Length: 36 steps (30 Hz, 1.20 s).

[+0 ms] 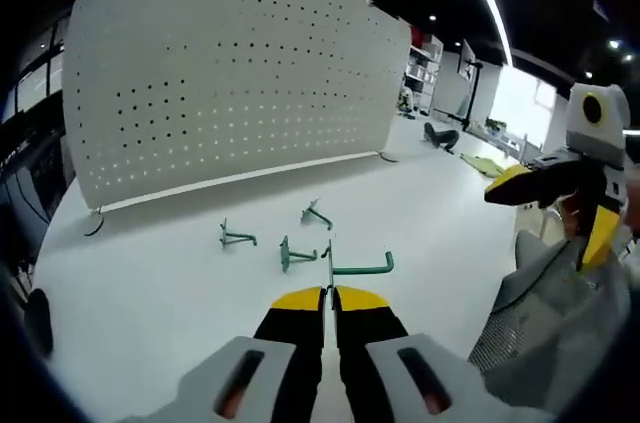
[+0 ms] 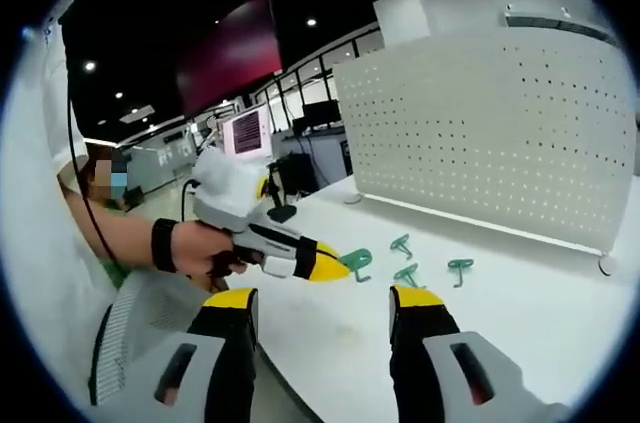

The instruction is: Insert the hook assembly into the mounting plate slot until the hook locks in place.

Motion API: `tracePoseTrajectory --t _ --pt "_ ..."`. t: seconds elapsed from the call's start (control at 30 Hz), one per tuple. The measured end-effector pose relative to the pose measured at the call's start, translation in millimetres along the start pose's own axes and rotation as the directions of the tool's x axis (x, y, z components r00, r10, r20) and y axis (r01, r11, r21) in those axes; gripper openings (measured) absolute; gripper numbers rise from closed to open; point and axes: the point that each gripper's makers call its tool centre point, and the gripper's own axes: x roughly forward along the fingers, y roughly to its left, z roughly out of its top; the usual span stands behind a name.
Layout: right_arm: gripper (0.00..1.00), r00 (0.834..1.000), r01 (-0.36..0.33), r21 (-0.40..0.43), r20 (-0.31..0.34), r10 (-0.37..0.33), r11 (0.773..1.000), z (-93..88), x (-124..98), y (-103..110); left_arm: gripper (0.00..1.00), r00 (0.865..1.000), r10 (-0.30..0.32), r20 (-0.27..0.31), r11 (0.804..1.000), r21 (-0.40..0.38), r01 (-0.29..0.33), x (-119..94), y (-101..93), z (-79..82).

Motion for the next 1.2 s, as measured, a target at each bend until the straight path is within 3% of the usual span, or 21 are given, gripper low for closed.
tracePoseTrajectory --t 0.5,0.77,1.2 --pt "0.42 0.994 0.016 0.145 0.108 -0.032 0.989 7.3 -8.2 6.5 0.03 0.991 -0.06 0.123 0.998 0.034 0.057 -24.4 -31.7 21.9" --pt "0.39 0.988 0.02 0.173 0.149 -0.046 0.985 16.1 -7.7 10.4 0.03 0.974 -0.088 0.207 0.995 0.056 0.078 -40.2 -51.2 39.4" --pt "0.27 0.986 -0.02 0.229 0.165 -0.018 0.973 17.7 -10.0 22.5 0.03 0.955 -0.156 0.252 0.987 0.084 0.139 -51.6 -79.3 42.6"
